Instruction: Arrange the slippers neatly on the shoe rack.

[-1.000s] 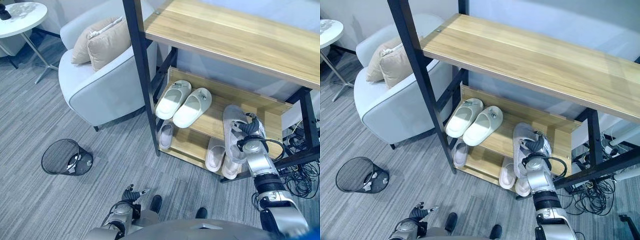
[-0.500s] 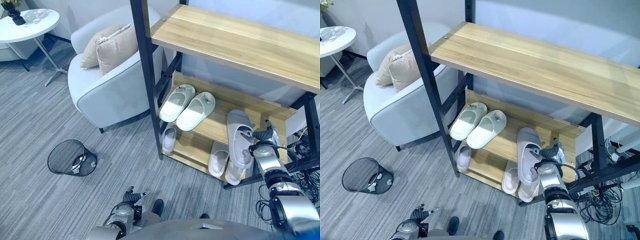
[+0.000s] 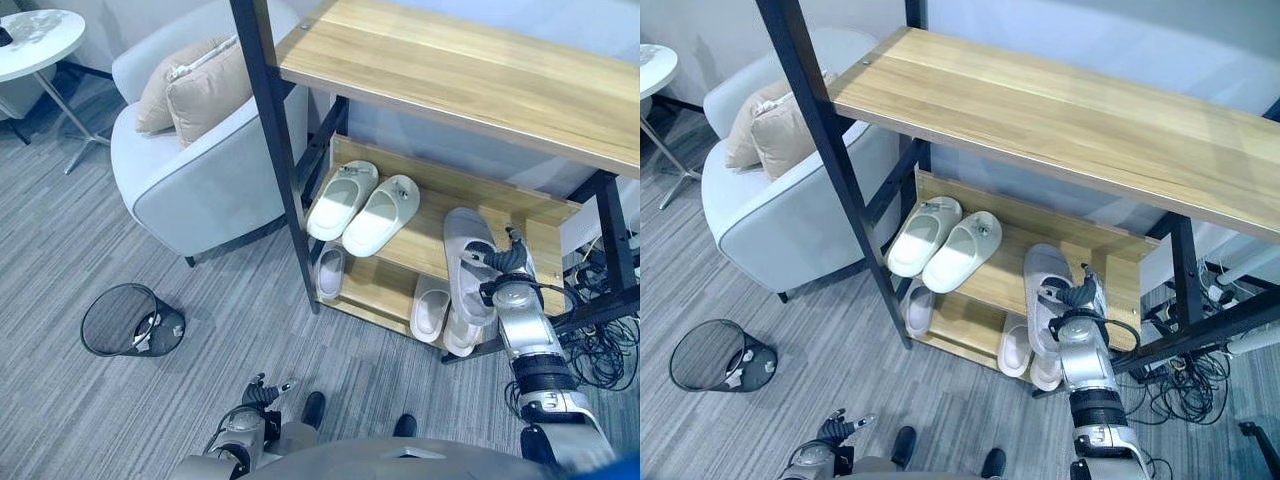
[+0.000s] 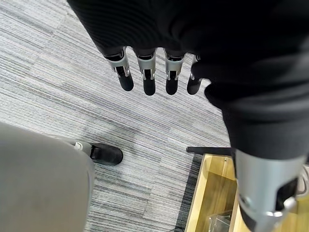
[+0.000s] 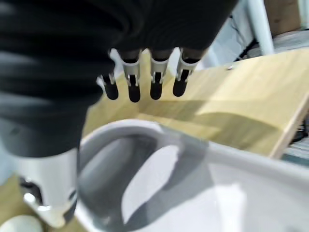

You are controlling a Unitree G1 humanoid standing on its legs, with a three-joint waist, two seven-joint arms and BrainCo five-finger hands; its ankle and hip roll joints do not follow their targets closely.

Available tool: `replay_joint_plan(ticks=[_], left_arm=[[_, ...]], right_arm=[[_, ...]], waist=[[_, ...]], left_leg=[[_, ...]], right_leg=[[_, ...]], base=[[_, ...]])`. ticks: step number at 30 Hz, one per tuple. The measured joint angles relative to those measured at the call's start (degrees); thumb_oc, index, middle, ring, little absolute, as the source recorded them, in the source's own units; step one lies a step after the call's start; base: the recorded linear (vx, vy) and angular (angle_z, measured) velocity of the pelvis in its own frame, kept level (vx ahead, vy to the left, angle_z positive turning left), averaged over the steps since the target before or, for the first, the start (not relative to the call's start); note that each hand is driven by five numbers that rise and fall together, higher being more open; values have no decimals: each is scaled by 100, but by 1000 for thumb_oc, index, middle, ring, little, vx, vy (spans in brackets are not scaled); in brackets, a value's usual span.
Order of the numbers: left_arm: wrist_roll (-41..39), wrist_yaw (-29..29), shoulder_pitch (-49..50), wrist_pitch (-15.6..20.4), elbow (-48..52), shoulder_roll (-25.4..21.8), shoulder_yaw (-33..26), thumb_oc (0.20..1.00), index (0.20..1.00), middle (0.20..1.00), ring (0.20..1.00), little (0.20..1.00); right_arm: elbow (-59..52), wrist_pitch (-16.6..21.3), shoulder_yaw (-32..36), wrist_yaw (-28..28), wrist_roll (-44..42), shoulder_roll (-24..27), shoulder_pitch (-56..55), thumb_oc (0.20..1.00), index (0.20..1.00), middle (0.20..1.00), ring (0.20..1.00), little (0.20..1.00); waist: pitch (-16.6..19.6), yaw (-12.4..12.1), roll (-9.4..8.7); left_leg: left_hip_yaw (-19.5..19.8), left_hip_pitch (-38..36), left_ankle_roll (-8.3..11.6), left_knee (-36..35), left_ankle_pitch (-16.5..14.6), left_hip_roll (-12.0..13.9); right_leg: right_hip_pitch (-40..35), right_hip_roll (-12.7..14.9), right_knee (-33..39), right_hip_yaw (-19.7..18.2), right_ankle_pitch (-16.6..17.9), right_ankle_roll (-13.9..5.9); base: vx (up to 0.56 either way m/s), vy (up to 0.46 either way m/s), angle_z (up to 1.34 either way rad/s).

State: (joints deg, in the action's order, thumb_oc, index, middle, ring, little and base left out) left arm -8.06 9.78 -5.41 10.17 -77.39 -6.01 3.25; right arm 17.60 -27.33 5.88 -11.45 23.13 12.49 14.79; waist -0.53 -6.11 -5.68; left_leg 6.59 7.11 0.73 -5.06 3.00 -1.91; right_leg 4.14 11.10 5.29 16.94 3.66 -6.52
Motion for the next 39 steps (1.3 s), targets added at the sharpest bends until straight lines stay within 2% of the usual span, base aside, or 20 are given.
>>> replay_joint_plan(ticks=[3, 4, 5, 9, 10, 12, 16, 18, 22, 23, 24, 25, 27, 30, 32, 34, 36, 37, 38, 39], left_arm=[[-8, -3, -15, 27, -4, -16, -100, 1000, 1000, 1000, 1000, 1000], [-6, 7, -16, 22, -36, -16, -121, 1000, 1000, 1000, 1000, 1000], [-6, 9, -30, 18, -39, -73, -116, 1000, 1000, 1000, 1000, 1000], [6, 9, -45, -7, -19, -11, -104, 1000, 1000, 1000, 1000, 1000], [37, 5, -53, -58, -65, -9, -101, 1000, 1000, 1000, 1000, 1000], [42, -4, -55, -59, -13, 49, -108, 1000, 1000, 1000, 1000, 1000], [36, -9, -38, -50, -13, 61, -120, 1000, 1000, 1000, 1000, 1000], [33, -9, -17, -50, -12, 54, -120, 1000, 1000, 1000, 1000, 1000], [29, -16, -18, -49, -12, 52, -121, 1000, 1000, 1000, 1000, 1000], [27, -17, -18, -49, -12, 52, -121, 1000, 1000, 1000, 1000, 1000], [24, -22, -18, -37, -8, -13, -120, 1000, 1000, 1000, 1000, 1000], [1, -62, -4, 21, 29, 30, -128, 1000, 1000, 1000, 1000, 1000], [36, -69, 7, 0, -60, -29, -110, 1000, 1000, 1000, 1000, 1000], [17, -68, -19, 9, -50, -64, -124, 1000, 1000, 1000, 1000, 1000], [16, -66, -18, 9, -50, -30, -122, 1000, 1000, 1000, 1000, 1000], [19, -64, -22, -25, -50, -37, -117, 1000, 1000, 1000, 1000, 1000], [29, -58, -43, -91, -50, -8, -116, 1000, 1000, 1000, 1000, 1000], [29, -57, -43, -83, -35, 0, -114, 1000, 1000, 1000, 1000, 1000], [29, -56, -43, -82, -35, 16, -114, 1000, 1000, 1000, 1000, 1000], [30, -54, -39, -82, -36, 37, -112, 1000, 1000, 1000, 1000, 1000]], right_arm=[[812, 644, -328, -559, 43, 105, -496, 1000, 1000, 1000, 1000, 1000], [1023, 690, -183, -641, -64, 114, -288, 1000, 1000, 1000, 1000, 1000], [1669, 985, -195, -748, -172, 235, -84, 1000, 1000, 1000, 1000, 1000], [2012, 1141, -3, -651, -308, 701, 251, 1000, 1000, 1000, 1000, 1000], [2759, 852, -124, -668, -488, 691, 840, 1000, 1000, 1000, 1000, 1000], [2073, 982, -214, -897, -495, 566, 642, 1000, 1000, 1000, 1000, 1000], [1801, 713, -195, -878, -497, 527, 603, 1000, 1000, 1000, 1000, 1000], [616, 486, -173, -700, -415, 371, 292, 1000, 1000, 1000, 1000, 1000], [166, 10, -1, -195, -92, 131, 212, 1000, 1000, 1000, 1000, 1000], [165, -64, 7, -121, -35, 130, 208, 862, 862, 862, 862, 862], [250, 31, -42, -131, 115, 156, -68, 548, 548, 548, 548, 548], [360, 225, -222, -252, 240, 185, -530, 376, 376, 376, 376, 376], [878, 474, -429, -515, 161, 128, -368, 354, 354, 354, 354, 354], [1494, 717, -377, -802, 51, 225, -206, 391, 391, 391, 391, 391], [1496, 790, -419, -905, 11, 212, -220, 473, 473, 473, 473, 473], [1862, 900, -419, -893, -43, 350, -25, 322, 322, 322, 322, 322], [2216, 659, -230, -771, -157, 581, 600, 260, 260, 260, 260, 260], [2085, 634, -196, -763, -155, 607, 722, 294, 294, 294, 294, 294], [1987, 644, -218, -729, -157, 596, 762, 514, 514, 514, 514, 514], [1944, 638, -279, -684, -158, 600, 773, 865, 865, 865, 865, 865]], waist=[[-45, -31, -23], [-56, 15, -5], [-35, 3, -40], [5, -120, -57], [14, -62, -45], [21, -138, 13], [29, -143, 47], [29, -95, 55], [28, -101, 48], [28, -102, 47], [39, -91, 21], [53, -146, -26], [35, 32, -30], [39, -58, -77], [37, -57, -75], [48, -54, -87], [51, -99, -67], [61, -127, -57], [70, -133, -38], [81, -138, 2]], left_leg=[[1, 3, 3, 8, -8, -10], [5, -1, 5, 10, -10, -5], [15, -15, 25, 17, -29, 5], [24, -28, 5, 19, -17, 6], [3, -8, 9, 40, -21, -6], [38, -27, 6, 33, -16, 2], [60, -10, 7, 36, -15, -4], [43, -18, 7, 25, -16, 3], [41, -13, 8, 20, -17, -4], [43, -15, 8, 20, -16, -5], [40, -13, 8, 22, -16, -4], [61, -17, 7, 24, -16, 1], [-14, -11, 7, 27, -17, -10], [20, -7, 51, 22, -46, 17], [18, -6, 47, 20, -45, 16], [9, -14, 9, 29, -24, 1], [22, -6, 7, 25, -24, -10], [26, -17, 2, 27, -20, -4], [34, -23, 0, 32, -17, -4], [43, -19, -1, 34, -17, -12]], right_leg=[[0, 10, 0, -1, -28, -2], [-35, 8, 0, -4, -27, -6], [-57, -4, 0, 2, -39, -4], [-65, 17, 0, 10, -41, -6], [-49, 5, 0, 1, -36, -10], [-57, -5, 0, 24, -38, -9], [-56, -1, 0, 51, -39, -8], [-56, -4, 0, 45, -40, -7], [-57, 2, 0, 39, -39, -6], [-56, 3, -1, 39, -39, -6], [-39, 2, -1, 28, -40, -8], [-56, -3, -1, 40, -42, -8], [-47, 13, 0, -3, -35, -10], [-58, 2, 0, -4, -41, -8], [-55, 2, 0, -5, -40, -8], [-64, 5, 0, -1, -40, -7], [-63, 16, 0, 4, -34, -10], [-61, 8, 0, 6, -35, -10], [-59, 4, 0, 13, -35, -10], [-59, 9, 0, 23, -35, -10]], base=[[11, -5, 2], [46, -21, 0], [51, -17, 4], [40, 1, 0], [0, 0, 0], [0, -8, 7], [-2, -7, 3], [-5, 9, -3], [0, 0, 0], [0, 0, 0], [-33, 10, 6], [0, 0, 0], [-5, -6, -11], [1, 1, 3], [0, 0, 0], [44, 15, -3], [24, 18, 3], [-12, 13, 7], [-16, 14, 3], [0, 0, 0]])
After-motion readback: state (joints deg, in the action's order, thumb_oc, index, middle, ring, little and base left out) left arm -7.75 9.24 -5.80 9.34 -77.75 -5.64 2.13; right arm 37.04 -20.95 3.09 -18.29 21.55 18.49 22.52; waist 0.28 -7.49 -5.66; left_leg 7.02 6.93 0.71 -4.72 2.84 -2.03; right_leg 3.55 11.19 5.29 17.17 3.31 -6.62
